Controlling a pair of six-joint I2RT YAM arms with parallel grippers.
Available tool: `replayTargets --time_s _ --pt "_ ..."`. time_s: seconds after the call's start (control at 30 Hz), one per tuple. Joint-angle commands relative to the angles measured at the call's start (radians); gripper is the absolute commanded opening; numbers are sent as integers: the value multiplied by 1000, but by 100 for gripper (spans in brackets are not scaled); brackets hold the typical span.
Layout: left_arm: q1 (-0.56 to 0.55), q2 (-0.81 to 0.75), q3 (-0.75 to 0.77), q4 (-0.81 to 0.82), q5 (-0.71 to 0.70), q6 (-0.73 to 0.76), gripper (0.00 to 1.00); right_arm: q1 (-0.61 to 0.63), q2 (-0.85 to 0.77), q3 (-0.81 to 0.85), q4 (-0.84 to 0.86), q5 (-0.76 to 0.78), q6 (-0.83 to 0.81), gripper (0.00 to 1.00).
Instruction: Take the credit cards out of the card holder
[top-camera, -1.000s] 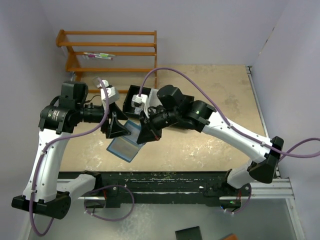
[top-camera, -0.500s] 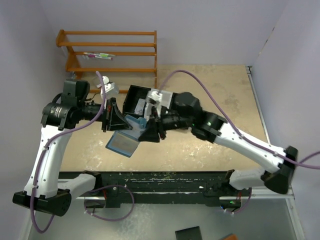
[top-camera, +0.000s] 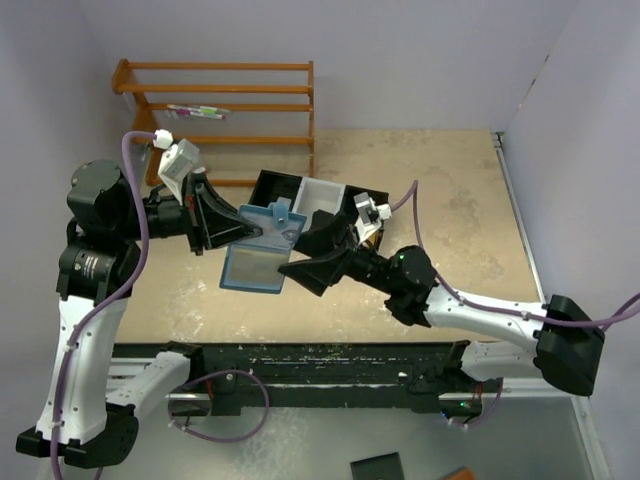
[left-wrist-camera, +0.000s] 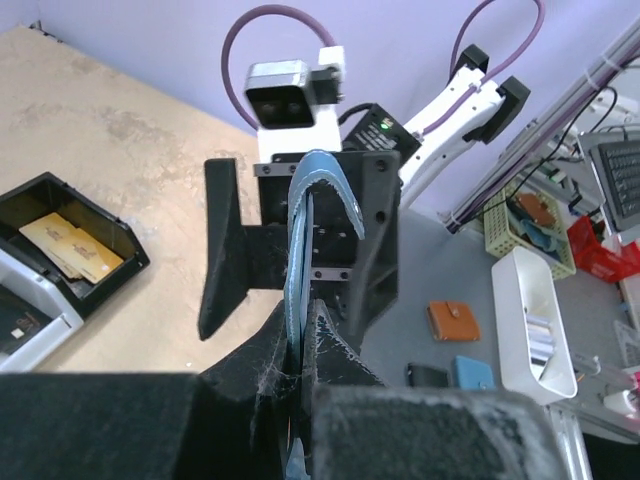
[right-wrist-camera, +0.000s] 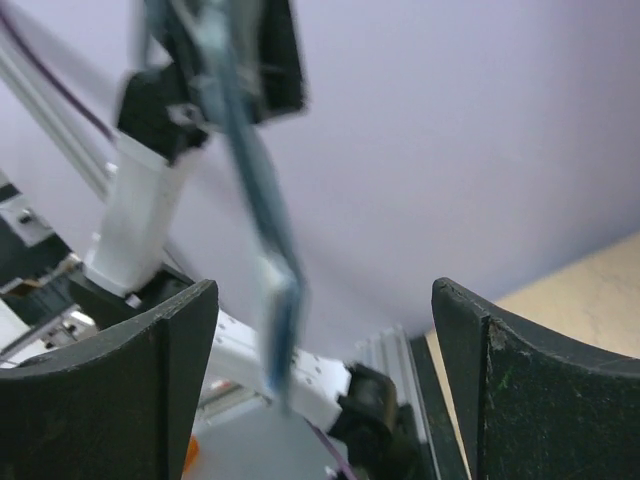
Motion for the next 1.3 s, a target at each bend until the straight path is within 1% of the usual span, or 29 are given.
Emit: replayTargets --time_s 0.0,0.17,0.23,0.27,0.3,0.37,0.4,0.43,0.47,0.5,0.53,0.57,0.6,0.63,0.67,0.7,0.8,0.87,0.93,1.03,1.27 --pt "2 4 -20 145 -27 -155 0 40 17 117 259 68 9 86" --pt "2 -5 -54 197 -30 -219 0 53 57 127 346 102 25 75" --pt "2 -12 -75 217 -27 -245 0 57 80 136 380 105 27 65" --pt "2 -14 -83 223 -26 -253 0 57 90 146 384 98 31 55" --pt "2 -16 -87 224 -24 -257 0 56 102 159 381 88 35 38" --pt "2 -19 -92 225 -21 -260 0 56 105 174 352 74 41 10" --pt "2 -22 -91 223 -18 -259 0 56 97 176 323 73 41 0" --pt "2 -23 -91 218 -12 -253 2 57 83 174 263 58 44 0" --pt "3 -24 -86 205 -6 -237 7 55 67 171 222 39 66 0" --pt "2 -21 -72 165 -2 -193 15 47 44 171 173 22 71 0" --pt "2 -15 -43 95 -5 -129 30 36 17 179 88 1 70 0" --pt "2 -4 -7 12 -19 -1 46 22 -13 198 -9 -32 61 0" --pt "2 8 27 -77 -38 104 52 1 -40 226 -132 -65 44 0" --pt "2 19 59 -152 -63 191 55 -12 -61 256 -255 -103 17 0" --pt "2 28 82 -222 -92 274 57 -18 -76 299 -382 -140 -18 0" --pt "2 38 100 -279 -117 347 57 -23 -79 361 -578 -183 -58 0" --pt "2 59 106 -419 -131 506 58 -30 -17 568 -997 -303 -200 0" --pt "2 64 78 -491 -90 589 58 -31 49 694 -1211 -369 -270 0" --pt "2 75 53 -555 -49 638 58 -32 103 801 -1378 -410 -337 0" --pt "2 89 44 -623 11 685 57 -33 159 912 -1530 -428 -403 0" --pt "2 77 19 -642 83 704 51 -32 268 1076 -1667 -472 -470 0"
